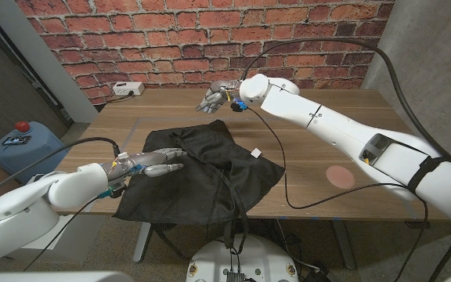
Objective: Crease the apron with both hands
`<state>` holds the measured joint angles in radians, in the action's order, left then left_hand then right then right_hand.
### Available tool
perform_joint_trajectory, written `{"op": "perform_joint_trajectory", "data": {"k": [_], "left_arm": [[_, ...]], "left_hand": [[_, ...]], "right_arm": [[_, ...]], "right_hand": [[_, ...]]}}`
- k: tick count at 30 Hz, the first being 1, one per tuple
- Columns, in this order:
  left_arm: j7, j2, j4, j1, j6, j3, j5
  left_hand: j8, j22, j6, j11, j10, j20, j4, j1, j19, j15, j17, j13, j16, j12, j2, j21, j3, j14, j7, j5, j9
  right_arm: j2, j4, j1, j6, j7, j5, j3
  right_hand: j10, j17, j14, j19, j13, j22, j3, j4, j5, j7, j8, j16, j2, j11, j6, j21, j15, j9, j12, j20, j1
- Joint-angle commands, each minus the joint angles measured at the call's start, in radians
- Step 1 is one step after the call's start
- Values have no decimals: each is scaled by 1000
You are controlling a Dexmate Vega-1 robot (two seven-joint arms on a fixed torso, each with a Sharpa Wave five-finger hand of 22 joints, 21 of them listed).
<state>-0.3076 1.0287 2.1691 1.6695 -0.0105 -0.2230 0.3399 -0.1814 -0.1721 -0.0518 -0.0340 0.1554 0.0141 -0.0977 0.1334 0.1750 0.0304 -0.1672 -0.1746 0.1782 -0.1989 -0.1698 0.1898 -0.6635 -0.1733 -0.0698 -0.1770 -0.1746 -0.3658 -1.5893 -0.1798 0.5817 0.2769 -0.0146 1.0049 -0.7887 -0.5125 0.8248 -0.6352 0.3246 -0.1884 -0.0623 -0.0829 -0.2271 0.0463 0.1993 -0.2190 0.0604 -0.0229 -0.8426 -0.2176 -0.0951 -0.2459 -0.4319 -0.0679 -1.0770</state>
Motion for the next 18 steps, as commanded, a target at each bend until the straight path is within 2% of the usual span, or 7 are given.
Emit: {"op": "perform_joint_trajectory", "data": {"k": [1, 3, 5, 8, 10, 12, 18], "left_arm": [[41, -4, -41, -107, -27, 94, -1], [52, 2, -47, -122, -24, 112, -1], [63, 6, -53, -136, -22, 129, -6], [79, 13, -60, -155, -16, 153, -13], [89, 19, -64, -166, -13, 168, -18], [100, 26, -68, -176, -12, 180, -22], [131, 43, -79, -206, -11, 212, -42]], "left_hand": [[-4, -2, 7, 2, -10, -3, 5, 9, -8, 5, 0, -4, 1, -1, -5, 7, 0, -34, 1, -1, -5], [-5, -2, 9, 3, -11, -3, 5, 9, -10, 5, 0, -4, 1, -1, -6, 8, 0, -33, 2, -1, -5], [-5, -2, 10, 1, -13, -3, 6, 10, -11, 5, 0, -4, 1, -1, -6, 8, 0, -33, 1, -1, -5], [-4, -2, 9, 1, -14, -4, 6, 11, -13, 5, 0, -4, 1, -2, -6, 9, 0, -31, 1, -2, -5], [-4, -2, 9, 0, -15, -4, 6, 11, -14, 5, 0, -4, 1, -2, -7, 9, 0, -31, 1, -2, -5], [-4, -2, 10, 1, -15, -4, 6, 11, -14, 4, 0, -4, 1, -2, -7, 9, 0, -29, 1, -2, -5], [-4, -2, 10, 1, -15, -5, 7, 12, -16, 5, 0, -4, 1, -1, -7, 9, 0, -29, 3, -2, -5]], "right_arm": [[-31, -25, -33, 1, -42, 2, -25], [-42, -31, -42, -16, -51, 6, -29], [-51, -33, -48, -26, -52, 5, -35], [-61, -42, -68, -31, -73, 5, -50], [-70, -48, -82, -43, -82, 1, -62], [-76, -56, -98, -46, -98, -4, -76], [-90, -74, -127, -54, -125, -12, -102]], "right_hand": [[-3, -5, -17, 9, -1, -2, 10, 16, 3, -15, 2, -6, 17, 8, 1, 2, -3, 0, 7, 4, 42], [-4, -4, -19, 13, -3, -2, 17, 38, 8, -17, 3, -8, 33, 9, 0, 2, -2, 1, 10, 6, 80], [-4, 4, -19, 16, -6, -2, 27, 74, 18, -21, 5, -5, 57, 12, -1, 1, -4, 4, 16, 14, 140], [-4, 14, -24, 22, -12, -3, 33, 111, 27, -27, 6, 0, 87, 15, -1, 2, -12, 8, 24, 26, 200], [-3, 18, -24, 23, -12, -3, 32, 118, 28, -30, 7, 1, 94, 17, -2, 2, -13, 9, 25, 29, 209], [0, 22, -26, 28, -12, -3, 29, 135, 29, -34, 6, 3, 113, 19, -1, 2, -15, 11, 29, 34, 232], [6, 29, -36, 30, -12, -3, 28, 147, 30, -40, 5, 9, 118, 22, 4, 2, -13, 13, 34, 40, 251]]}}
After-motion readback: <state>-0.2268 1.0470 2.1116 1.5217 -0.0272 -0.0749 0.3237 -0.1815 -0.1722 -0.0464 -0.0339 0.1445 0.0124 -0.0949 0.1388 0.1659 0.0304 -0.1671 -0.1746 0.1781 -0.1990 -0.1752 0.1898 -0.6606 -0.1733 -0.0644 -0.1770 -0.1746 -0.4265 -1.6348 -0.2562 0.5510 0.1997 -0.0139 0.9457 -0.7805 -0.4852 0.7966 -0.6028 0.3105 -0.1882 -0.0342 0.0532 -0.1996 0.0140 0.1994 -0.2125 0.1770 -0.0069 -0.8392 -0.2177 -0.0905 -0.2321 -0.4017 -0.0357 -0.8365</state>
